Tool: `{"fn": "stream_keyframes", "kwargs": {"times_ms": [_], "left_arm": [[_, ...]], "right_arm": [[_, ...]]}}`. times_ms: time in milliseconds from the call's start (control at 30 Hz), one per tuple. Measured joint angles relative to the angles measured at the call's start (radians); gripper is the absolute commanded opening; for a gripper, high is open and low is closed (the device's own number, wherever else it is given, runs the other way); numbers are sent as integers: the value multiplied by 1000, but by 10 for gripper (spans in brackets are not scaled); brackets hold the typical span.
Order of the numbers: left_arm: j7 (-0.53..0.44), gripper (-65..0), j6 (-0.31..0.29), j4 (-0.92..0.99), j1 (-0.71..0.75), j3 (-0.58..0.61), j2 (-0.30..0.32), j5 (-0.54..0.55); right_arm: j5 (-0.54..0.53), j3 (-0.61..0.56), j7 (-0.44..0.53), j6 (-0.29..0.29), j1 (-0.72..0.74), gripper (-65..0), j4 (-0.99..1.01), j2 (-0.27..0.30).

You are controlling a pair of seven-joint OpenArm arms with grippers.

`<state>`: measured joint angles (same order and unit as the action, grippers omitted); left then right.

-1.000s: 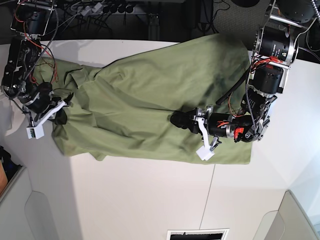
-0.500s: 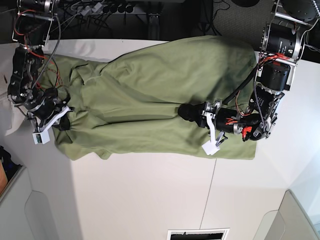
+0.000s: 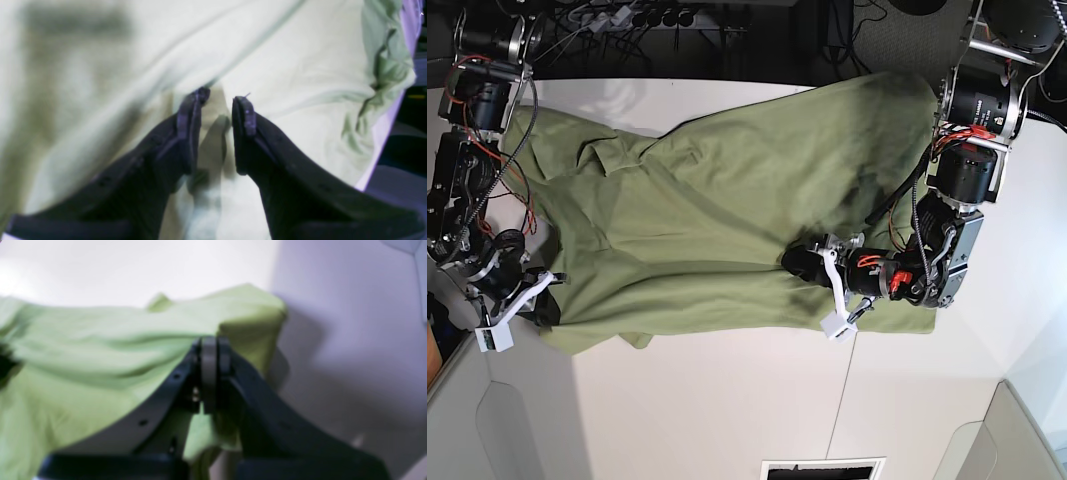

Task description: Layout the t-shirt on the table in an organized manner, then fold the t-shirt properly

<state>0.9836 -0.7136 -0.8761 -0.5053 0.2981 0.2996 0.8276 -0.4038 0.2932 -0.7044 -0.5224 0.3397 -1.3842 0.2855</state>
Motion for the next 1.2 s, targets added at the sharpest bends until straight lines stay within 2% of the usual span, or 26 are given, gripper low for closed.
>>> {"fn": "stream_keyframes", "kwargs": {"times_ms": [100,233,367,433,600,700,733,767,900,1000,1100,1133,1167,1200], "left_arm": [[60,-466,7,2,-23,2,11,20],[151,-466,19,1,-32,2,60,138],[163,-466,21,-35,-22,2,101,186],[163,-466,22,-39,-23,2,108,188],[176,-466,22,-39,-24,2,104,217],[180,-466,22,-40,-24,3,100,237],[180,-466,22,-39,-24,3,101,235],[180,-466,22,-39,-24,3,103,232],[195,-466,22,-40,-22,3,105,233],[217,-466,22,-40,-22,3,105,232],[237,-466,21,-40,-20,3,105,236],[249,-466,21,-40,-15,3,106,244],[252,-466,21,-40,-7,3,108,259],[267,-466,21,-40,3,3,108,287]], "right_arm": [[-36,0,-64,-1,-72,-650,-119,4],[-53,0,-75,7,-237,-650,-246,16],[-53,24,-68,-2,-394,-650,-372,15],[-48,47,-42,-2,-408,-650,-388,16],[0,59,-25,-1,-339,-641,-347,17],[2,59,-24,2,-266,-356,-274,16],[-3,59,-12,3,-239,-297,-242,16],[-2,59,-4,7,-209,-271,-210,16],[-22,60,-39,21,-131,-270,-144,16],[-72,69,-72,34,-124,-270,-174,16],[-74,89,-71,60,-124,-276,-188,16],[-55,90,-70,79,-126,-321,-187,16],[-33,91,-71,85,-130,-411,-181,16],[-28,91,-71,89,-137,-542,-173,16]]}}
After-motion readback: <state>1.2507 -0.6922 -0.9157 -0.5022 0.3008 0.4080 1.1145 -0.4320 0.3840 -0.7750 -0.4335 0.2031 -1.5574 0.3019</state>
